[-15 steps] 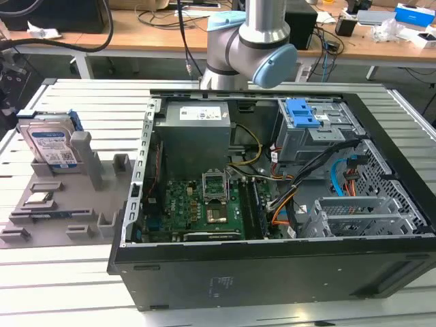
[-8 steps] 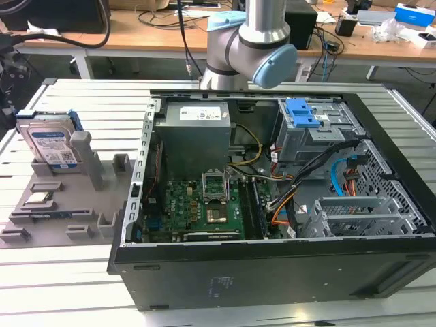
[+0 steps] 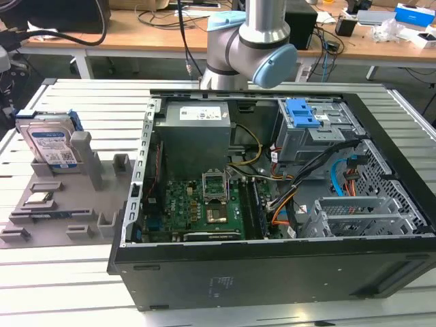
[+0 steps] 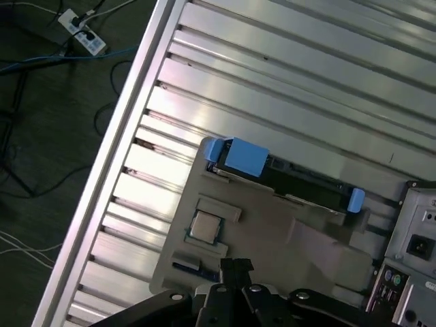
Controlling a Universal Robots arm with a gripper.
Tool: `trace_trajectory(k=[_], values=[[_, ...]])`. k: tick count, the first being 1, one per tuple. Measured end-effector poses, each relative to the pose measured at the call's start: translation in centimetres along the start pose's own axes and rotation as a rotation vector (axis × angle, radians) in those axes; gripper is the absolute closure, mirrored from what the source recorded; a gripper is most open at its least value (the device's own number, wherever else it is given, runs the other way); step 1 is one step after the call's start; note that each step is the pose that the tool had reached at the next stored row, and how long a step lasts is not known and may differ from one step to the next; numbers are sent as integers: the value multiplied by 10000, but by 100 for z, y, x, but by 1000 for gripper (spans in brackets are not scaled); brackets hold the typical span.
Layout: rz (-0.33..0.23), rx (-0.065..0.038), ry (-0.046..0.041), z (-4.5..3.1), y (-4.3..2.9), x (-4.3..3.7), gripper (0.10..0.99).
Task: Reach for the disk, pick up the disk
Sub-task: 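Pick up the disk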
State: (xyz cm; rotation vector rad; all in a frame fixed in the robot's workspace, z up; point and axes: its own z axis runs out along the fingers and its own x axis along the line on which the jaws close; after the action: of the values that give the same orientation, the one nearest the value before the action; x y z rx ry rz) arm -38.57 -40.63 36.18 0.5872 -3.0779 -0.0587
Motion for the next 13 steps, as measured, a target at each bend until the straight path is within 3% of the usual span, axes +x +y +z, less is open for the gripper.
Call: trace_trajectory(k=[13], values=[[-1728, 1, 66, 0, 0, 0, 980]])
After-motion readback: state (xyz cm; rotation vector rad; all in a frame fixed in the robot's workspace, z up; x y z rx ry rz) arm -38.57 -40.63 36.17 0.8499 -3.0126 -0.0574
